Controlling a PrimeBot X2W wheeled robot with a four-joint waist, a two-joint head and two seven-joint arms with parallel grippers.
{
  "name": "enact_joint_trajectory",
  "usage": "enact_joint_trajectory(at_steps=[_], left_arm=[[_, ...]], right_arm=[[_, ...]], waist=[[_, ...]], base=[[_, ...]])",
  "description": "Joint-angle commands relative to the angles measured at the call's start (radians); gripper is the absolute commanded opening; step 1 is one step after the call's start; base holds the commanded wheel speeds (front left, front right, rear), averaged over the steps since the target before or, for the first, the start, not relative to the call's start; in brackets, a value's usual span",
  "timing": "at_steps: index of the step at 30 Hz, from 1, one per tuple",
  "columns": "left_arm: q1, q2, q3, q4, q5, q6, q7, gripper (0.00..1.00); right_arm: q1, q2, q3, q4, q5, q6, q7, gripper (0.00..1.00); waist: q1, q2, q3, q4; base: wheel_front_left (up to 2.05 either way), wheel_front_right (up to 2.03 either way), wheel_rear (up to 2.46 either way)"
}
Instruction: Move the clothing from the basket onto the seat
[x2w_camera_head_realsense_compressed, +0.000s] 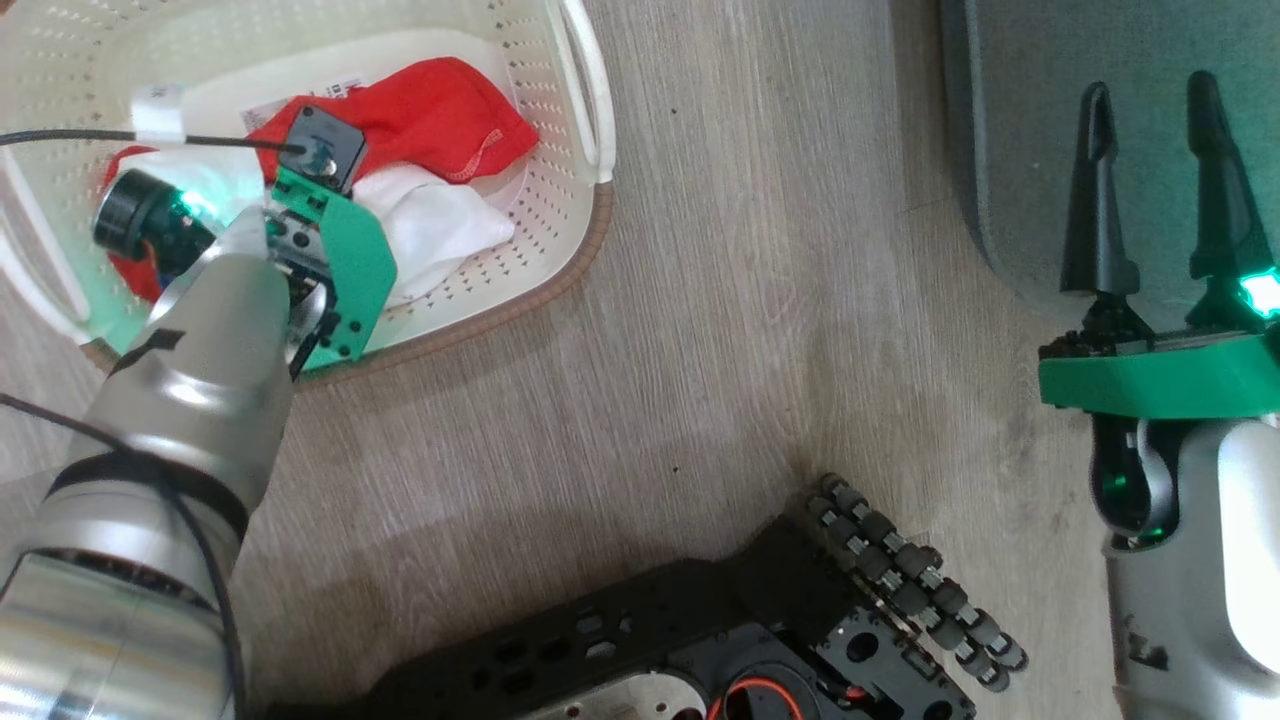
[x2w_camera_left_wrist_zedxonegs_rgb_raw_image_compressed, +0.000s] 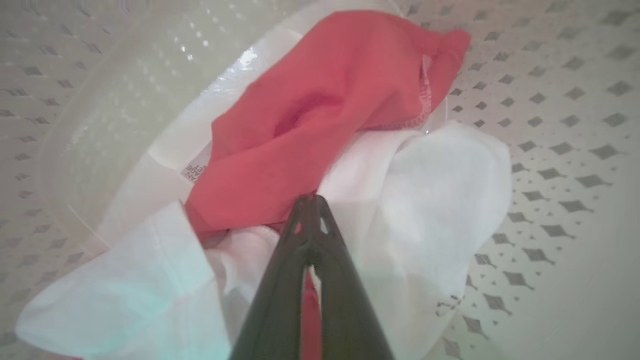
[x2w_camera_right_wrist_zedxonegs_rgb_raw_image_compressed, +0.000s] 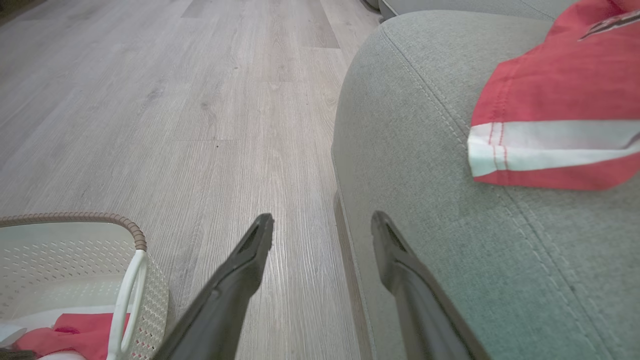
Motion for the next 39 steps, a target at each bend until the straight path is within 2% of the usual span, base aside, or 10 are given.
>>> enact_joint_trajectory(at_steps=[1,8,11,16,20,29,35,37,38,39], left_arm=[[0.024,0.004,0.029,-0.008,-0.021,-0.004,-0.040,0.00],[0.012,-0.012,0.069,-0.013,-0.078,-0.009,-0.150,0.00],[0.032,-0.035,0.105,-0.033,-0.128,-0.012,-0.208,0.00],[0.078,-0.053,0.154,-0.096,-0.188,-0.016,-0.230,0.00],[0.168,-0.060,0.221,-0.284,-0.219,-0.012,-0.232,0.00],[0.466,-0.071,0.402,-0.670,-0.186,0.033,-0.232,0.00],[0.654,-0.075,0.533,-0.852,-0.150,0.042,-0.232,0.50],[0.705,-0.076,0.560,-0.879,-0.140,0.041,-0.232,0.79],[0.726,-0.076,0.568,-0.889,-0.132,0.040,-0.232,0.98],[0.745,-0.077,0.578,-0.901,-0.129,0.040,-0.232,1.00]], right_arm=[[0.034,-0.004,0.013,-0.018,-0.004,0.000,-0.005,1.00],[-0.005,-0.004,0.029,-0.003,-0.006,0.000,-0.005,1.00],[-0.016,-0.004,0.030,0.018,-0.022,0.000,-0.005,1.00],[-0.012,-0.004,0.026,0.037,-0.039,0.000,-0.005,1.00],[0.000,-0.004,0.024,0.068,-0.074,0.000,-0.005,1.00],[0.059,-0.040,0.052,0.168,-0.112,0.000,-0.005,1.00],[0.091,-0.064,0.077,0.223,-0.109,0.000,-0.005,1.00],[0.104,-0.070,0.085,0.240,-0.107,0.000,-0.005,1.00],[0.112,-0.073,0.088,0.248,-0.105,0.000,-0.005,1.00],[0.119,-0.078,0.092,0.256,-0.106,0.000,-0.005,1.00]], waist=[[0.0000,0.0000,-0.004,0.005],[0.0000,0.0000,-0.022,0.025],[0.0000,0.0000,-0.078,0.064],[0.0000,0.0000,-0.163,0.106],[0.0000,0.0000,-0.268,0.153],[0.0000,0.0000,-0.542,0.257],[0.0000,0.0000,-0.688,0.310],[0.0000,0.0000,-0.727,0.327],[0.0000,0.0000,-0.745,0.336],[0.0000,0.0000,-0.760,0.344]], base=[[0.00,0.00,0.00],[0.00,0.00,0.00],[0.00,0.00,0.00],[0.00,0.00,0.00],[0.00,0.00,0.00],[0.00,0.00,0.00],[0.00,0.00,0.00],[0.00,0.00,0.00],[0.00,0.00,0.00],[0.00,0.00,0.00]])
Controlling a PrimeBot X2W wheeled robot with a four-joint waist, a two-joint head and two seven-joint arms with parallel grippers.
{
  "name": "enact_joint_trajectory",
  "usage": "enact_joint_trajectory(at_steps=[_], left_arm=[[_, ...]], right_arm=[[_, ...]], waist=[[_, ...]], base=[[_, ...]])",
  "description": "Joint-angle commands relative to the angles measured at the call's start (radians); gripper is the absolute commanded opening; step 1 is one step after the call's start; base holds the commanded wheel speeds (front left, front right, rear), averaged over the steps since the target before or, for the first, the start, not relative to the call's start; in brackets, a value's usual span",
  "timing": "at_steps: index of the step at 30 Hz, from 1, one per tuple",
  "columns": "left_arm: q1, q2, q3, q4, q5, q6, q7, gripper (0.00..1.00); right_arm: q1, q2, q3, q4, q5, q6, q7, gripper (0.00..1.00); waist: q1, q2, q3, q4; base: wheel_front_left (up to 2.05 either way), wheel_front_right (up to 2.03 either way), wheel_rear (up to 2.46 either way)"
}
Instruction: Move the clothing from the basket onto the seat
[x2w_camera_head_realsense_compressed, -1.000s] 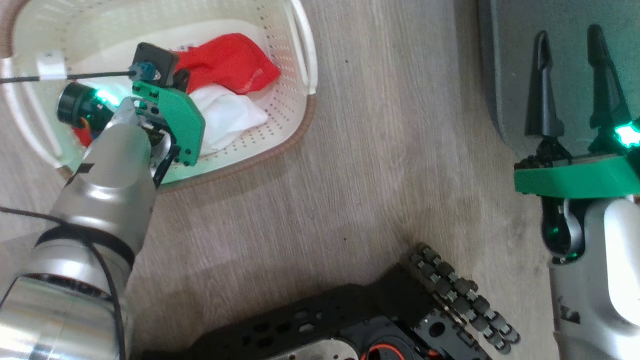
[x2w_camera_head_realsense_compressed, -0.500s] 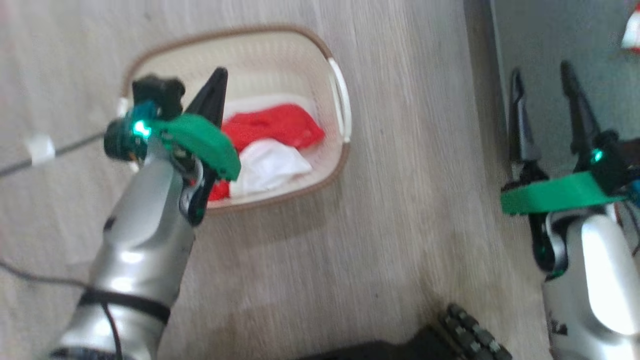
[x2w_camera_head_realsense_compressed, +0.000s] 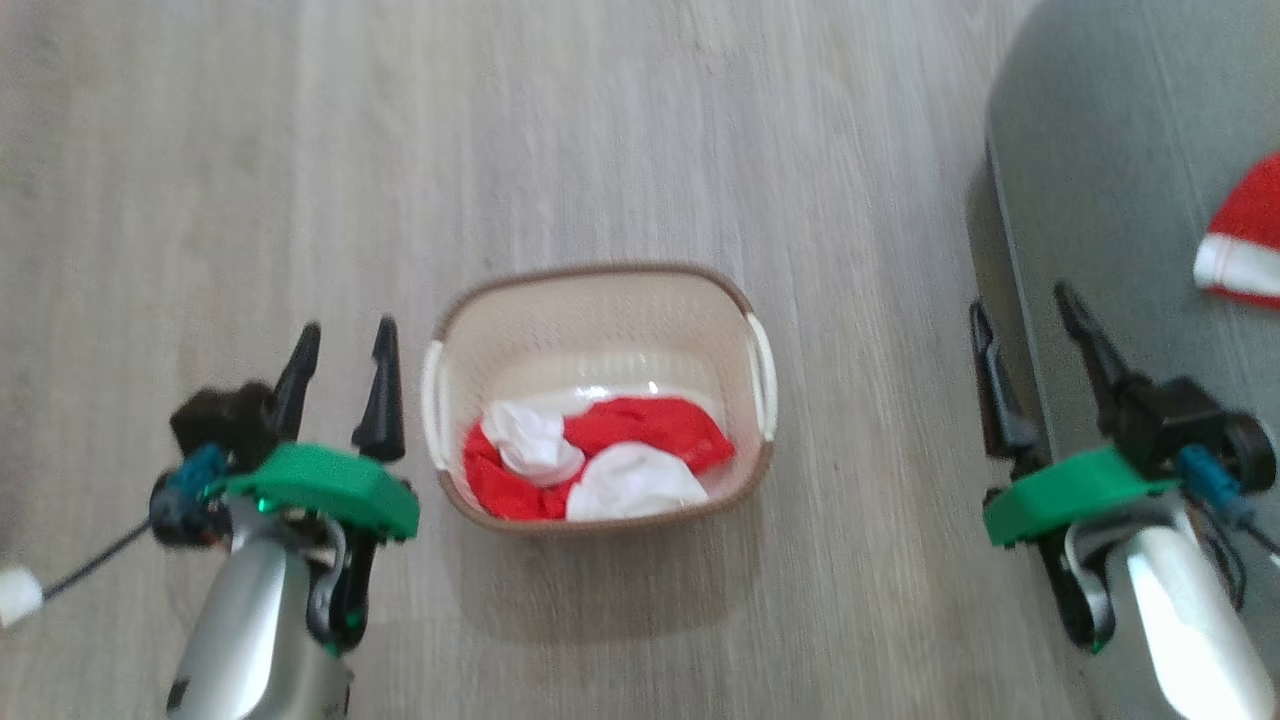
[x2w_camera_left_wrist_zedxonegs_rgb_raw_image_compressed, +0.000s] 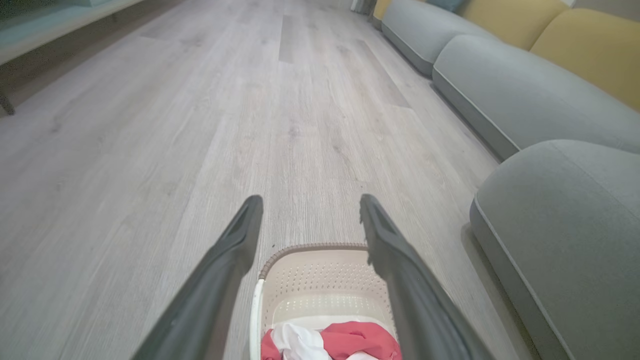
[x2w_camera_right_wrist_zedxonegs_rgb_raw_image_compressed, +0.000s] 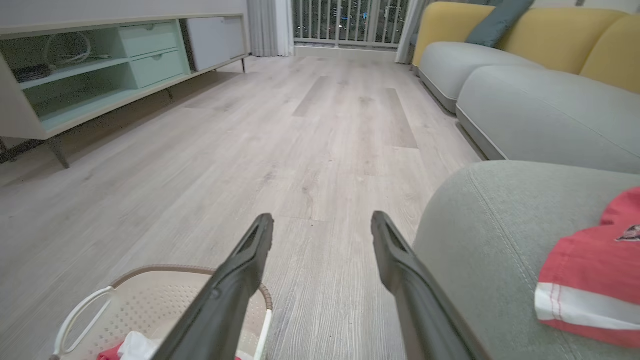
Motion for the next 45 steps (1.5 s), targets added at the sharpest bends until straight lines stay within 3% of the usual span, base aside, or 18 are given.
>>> enact_joint_trajectory(at_steps=[1,12,28,36,45], left_arm=[[0.005,0.011,0.043,-0.047,0.009,0.003,-0.010,1.00],[0.190,0.009,0.091,-0.112,0.057,0.013,-0.010,1.00],[0.237,0.009,0.068,-0.150,0.046,0.033,-0.010,1.00],[0.193,0.009,0.067,-0.170,0.052,0.027,-0.010,1.00],[0.040,0.010,0.056,-0.201,0.091,0.003,-0.010,1.00]], right_arm=[[0.013,-0.020,0.027,-0.016,0.000,0.000,-0.005,1.00],[0.081,-0.033,0.051,0.062,0.011,0.000,-0.005,1.00],[0.093,-0.015,0.065,0.059,0.017,0.000,-0.005,1.00],[0.046,-0.017,0.039,0.023,0.008,0.000,-0.005,1.00],[-0.109,-0.020,0.013,-0.053,-0.006,0.000,-0.005,1.00]], waist=[[0.0002,-0.0001,-0.100,0.072],[0.0002,-0.0001,-0.237,0.112],[0.0002,-0.0001,-0.232,0.109],[0.0002,-0.0001,-0.125,0.076],[0.0002,-0.0001,0.179,0.045]], base=[[0.00,0.00,0.00],[0.00,0.00,0.00],[0.00,0.00,0.00],[0.00,0.00,0.00],[0.00,0.00,0.00]])
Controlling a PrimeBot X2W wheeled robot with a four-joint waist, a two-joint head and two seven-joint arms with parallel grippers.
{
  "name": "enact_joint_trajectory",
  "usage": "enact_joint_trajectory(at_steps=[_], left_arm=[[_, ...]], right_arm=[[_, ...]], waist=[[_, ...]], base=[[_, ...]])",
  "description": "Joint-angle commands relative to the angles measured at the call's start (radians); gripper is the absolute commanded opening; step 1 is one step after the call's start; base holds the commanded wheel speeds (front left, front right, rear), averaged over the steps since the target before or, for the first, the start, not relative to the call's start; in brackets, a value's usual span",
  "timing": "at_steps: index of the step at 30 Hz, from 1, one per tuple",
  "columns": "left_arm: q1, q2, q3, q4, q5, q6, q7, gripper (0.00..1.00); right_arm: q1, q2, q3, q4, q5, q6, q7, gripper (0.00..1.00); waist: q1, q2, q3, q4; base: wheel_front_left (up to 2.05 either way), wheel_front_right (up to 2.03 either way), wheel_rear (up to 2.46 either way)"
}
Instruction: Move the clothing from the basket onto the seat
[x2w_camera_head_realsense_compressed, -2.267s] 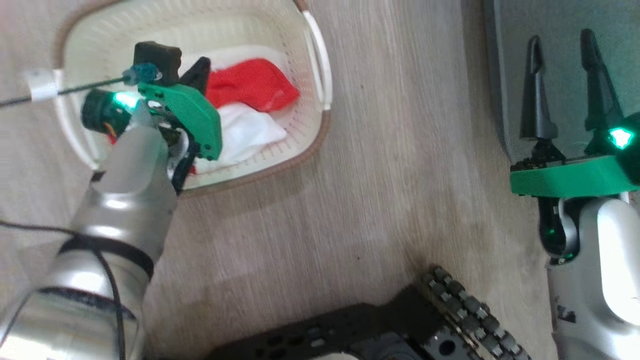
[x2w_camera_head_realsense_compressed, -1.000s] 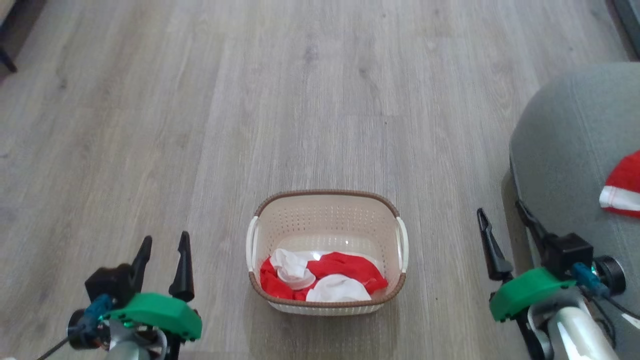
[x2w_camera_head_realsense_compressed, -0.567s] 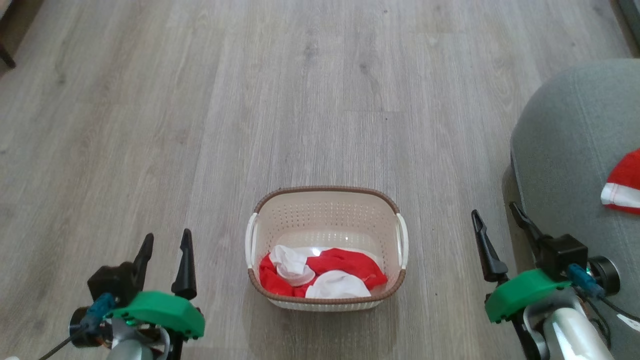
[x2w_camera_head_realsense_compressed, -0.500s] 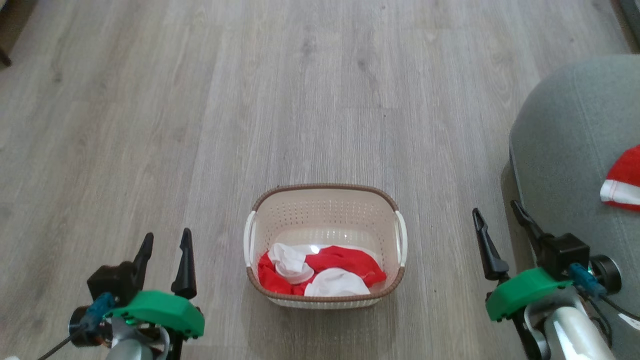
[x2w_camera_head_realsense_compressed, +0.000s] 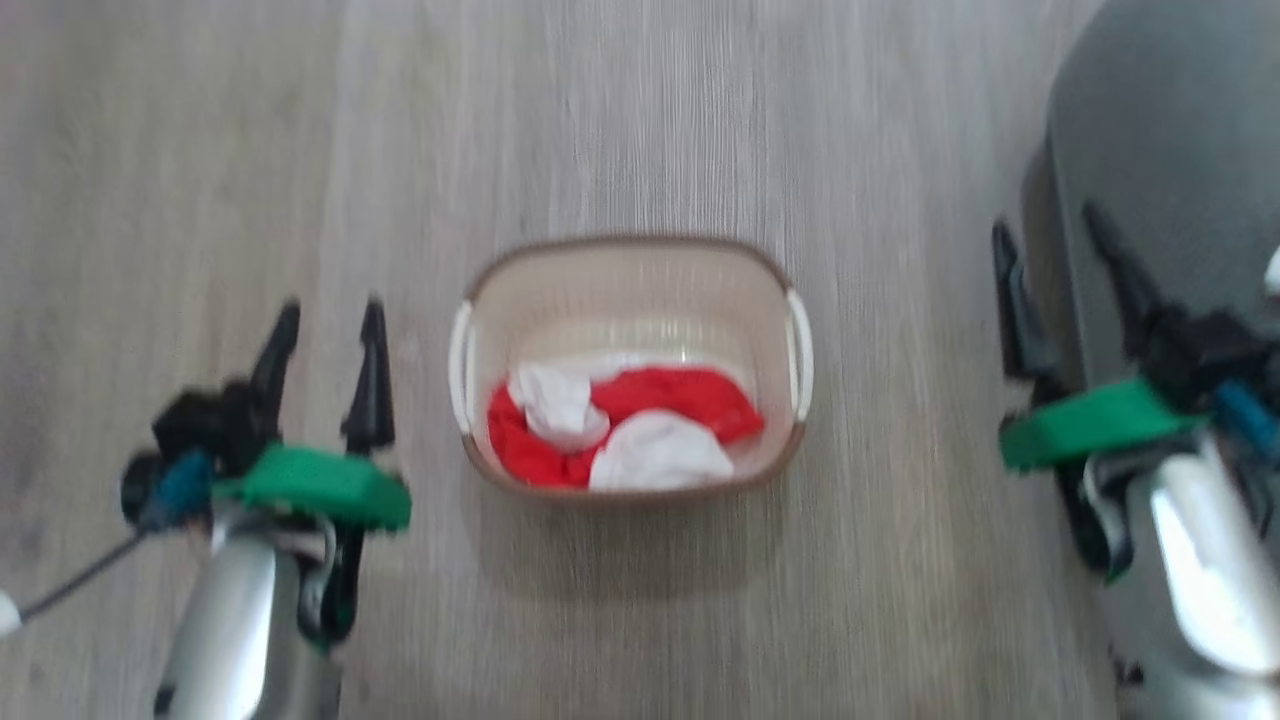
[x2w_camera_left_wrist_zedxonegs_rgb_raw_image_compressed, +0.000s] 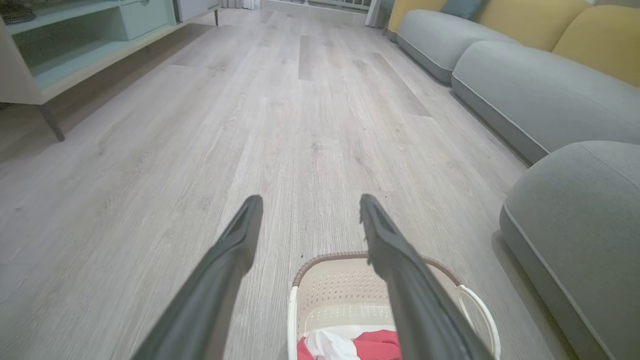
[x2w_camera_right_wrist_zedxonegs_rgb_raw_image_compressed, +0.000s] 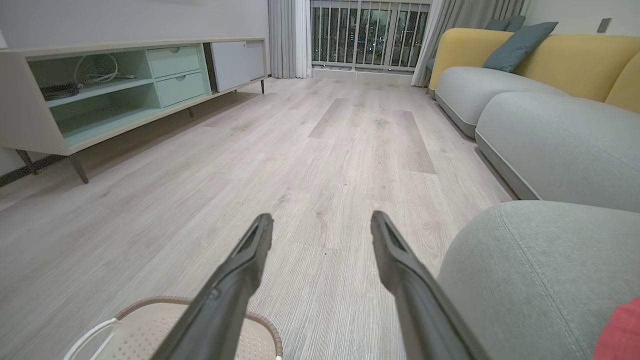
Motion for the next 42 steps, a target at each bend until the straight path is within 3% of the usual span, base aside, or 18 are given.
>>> enact_joint_trajectory(at_steps=[1,9,15,25,34,42], left_arm=[[-0.060,0.011,0.025,-0.042,0.014,-0.007,-0.010,1.00],[-0.262,0.039,0.015,-0.064,0.057,-0.026,-0.010,1.00],[-0.412,0.085,-0.084,-0.015,0.134,-0.048,0.036,1.00],[-0.663,0.128,-0.345,0.160,0.262,-0.069,0.246,1.00],[-0.787,0.134,-0.515,0.453,0.122,-0.070,0.470,1.00],[-0.887,0.169,-0.557,0.646,0.082,-0.070,0.497,1.00]], right_arm=[[-0.046,-0.007,0.013,-0.043,-0.011,0.000,-0.005,1.00],[-0.221,-0.004,0.003,-0.106,-0.022,0.000,-0.005,1.00],[-0.301,0.007,0.008,-0.124,-0.022,0.000,-0.005,1.00],[-0.356,0.034,0.039,-0.132,-0.010,0.000,-0.005,1.00],[-0.355,0.060,0.072,-0.133,0.009,0.000,-0.005,1.00],[-0.353,0.070,0.096,-0.138,0.027,0.000,-0.005,1.00]], waist=[[-0.0002,0.0000,0.180,-0.020],[-0.0002,0.0000,0.482,-0.055],[-0.0002,0.0000,0.597,-0.103],[-0.0002,0.0000,0.679,-0.192],[-0.0002,0.0000,0.721,-0.262],[-0.0002,0.0000,0.761,-0.315]], base=[[0.00,0.00,0.00],[0.00,0.00,0.00],[0.00,0.00,0.00],[0.00,0.00,0.00],[0.00,0.00,0.00],[0.00,0.00,0.00]])
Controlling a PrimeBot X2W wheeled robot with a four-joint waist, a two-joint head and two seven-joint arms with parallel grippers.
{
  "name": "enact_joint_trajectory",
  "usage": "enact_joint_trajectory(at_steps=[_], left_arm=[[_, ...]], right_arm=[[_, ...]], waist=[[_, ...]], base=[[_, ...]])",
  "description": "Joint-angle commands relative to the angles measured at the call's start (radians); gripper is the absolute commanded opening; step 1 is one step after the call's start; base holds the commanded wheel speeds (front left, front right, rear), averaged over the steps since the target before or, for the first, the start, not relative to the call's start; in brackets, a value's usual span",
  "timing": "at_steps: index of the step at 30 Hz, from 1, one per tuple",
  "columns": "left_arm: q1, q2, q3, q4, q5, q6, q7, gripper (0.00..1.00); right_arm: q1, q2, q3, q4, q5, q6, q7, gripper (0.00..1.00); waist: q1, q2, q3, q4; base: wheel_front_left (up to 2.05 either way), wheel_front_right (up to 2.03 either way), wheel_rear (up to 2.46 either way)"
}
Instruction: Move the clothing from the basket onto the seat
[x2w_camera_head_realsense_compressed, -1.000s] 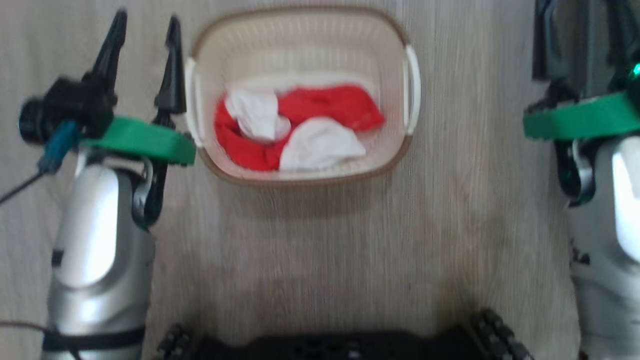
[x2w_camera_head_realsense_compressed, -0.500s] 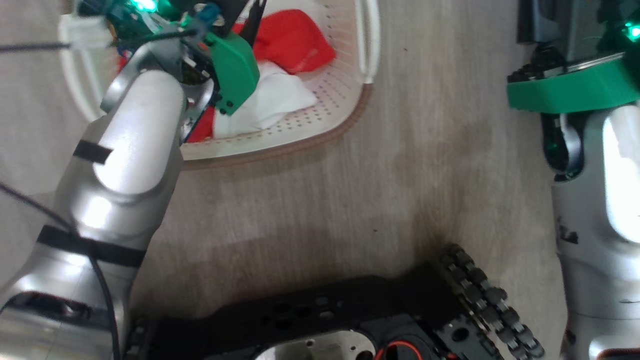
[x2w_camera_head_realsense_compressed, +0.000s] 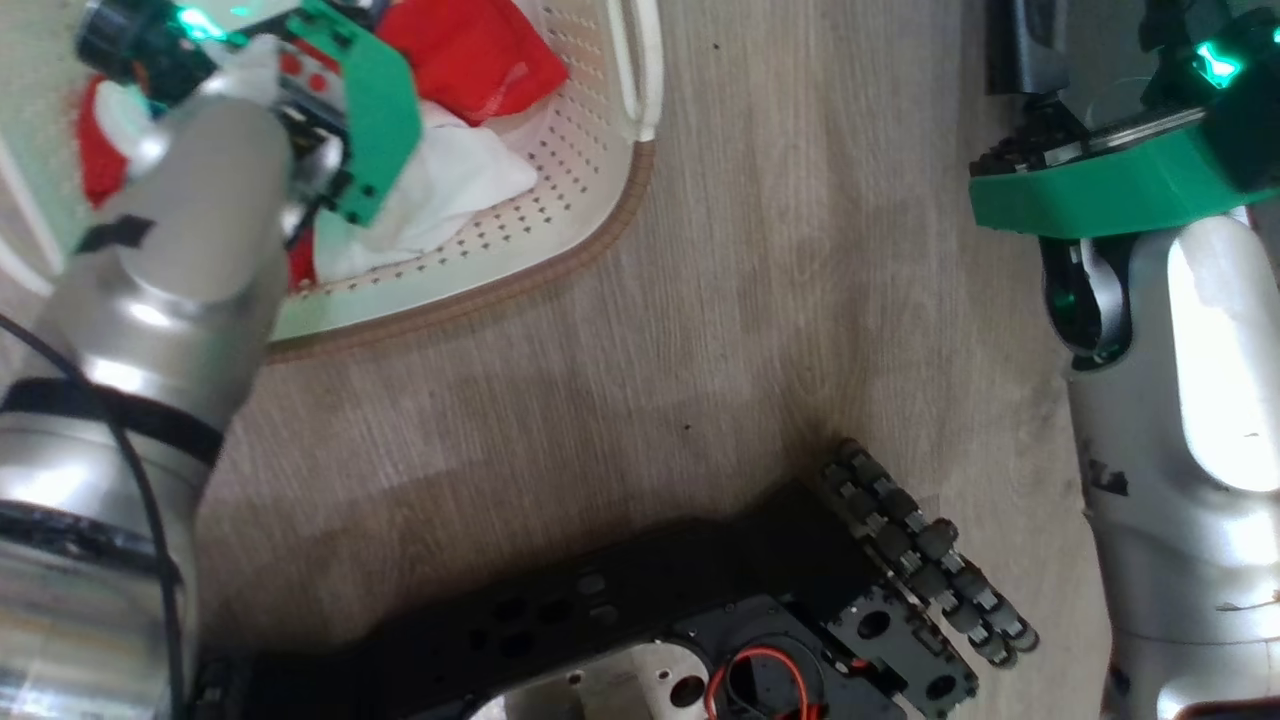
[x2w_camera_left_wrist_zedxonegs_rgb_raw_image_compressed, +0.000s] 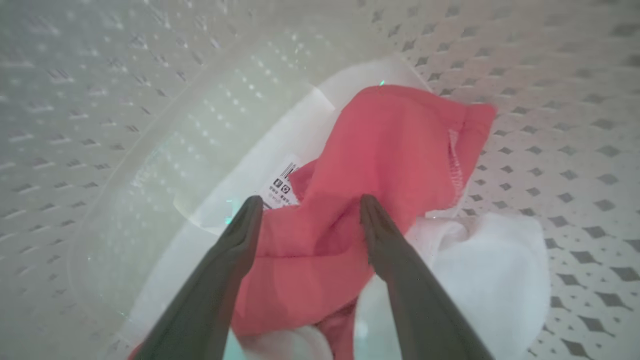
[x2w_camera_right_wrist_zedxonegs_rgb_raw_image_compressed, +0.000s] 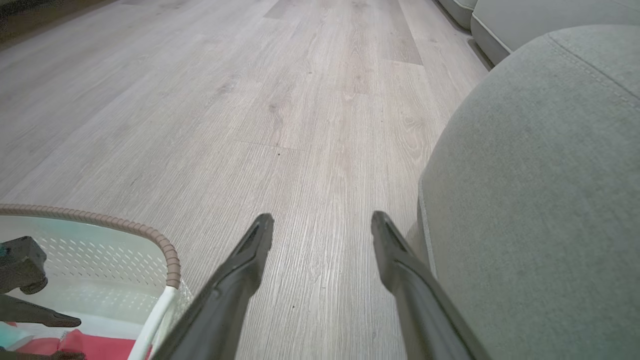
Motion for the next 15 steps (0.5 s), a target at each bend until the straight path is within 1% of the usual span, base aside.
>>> enact_joint_trajectory(at_steps=[1,6,15], left_arm=[[-0.002,0.032,0.008,0.019,0.001,-0.001,0.008,1.00],[-0.032,0.027,0.002,0.106,0.001,0.004,-0.007,1.00],[-0.049,-0.002,-0.045,0.233,0.022,0.006,-0.026,1.00]], right_arm=[[0.032,0.014,0.017,-0.032,0.013,0.000,-0.005,1.00],[0.038,0.015,0.016,-0.033,0.027,0.000,-0.005,1.00],[0.060,0.015,0.008,-0.046,0.040,0.000,-0.005,1.00]], waist=[[0.0000,0.0000,0.019,-0.018],[0.0000,0.0000,0.041,-0.037],[0.0000,0.0000,0.047,-0.039]], base=[[0.00,0.00,0.00],[0.00,0.00,0.00],[0.00,0.00,0.00]])
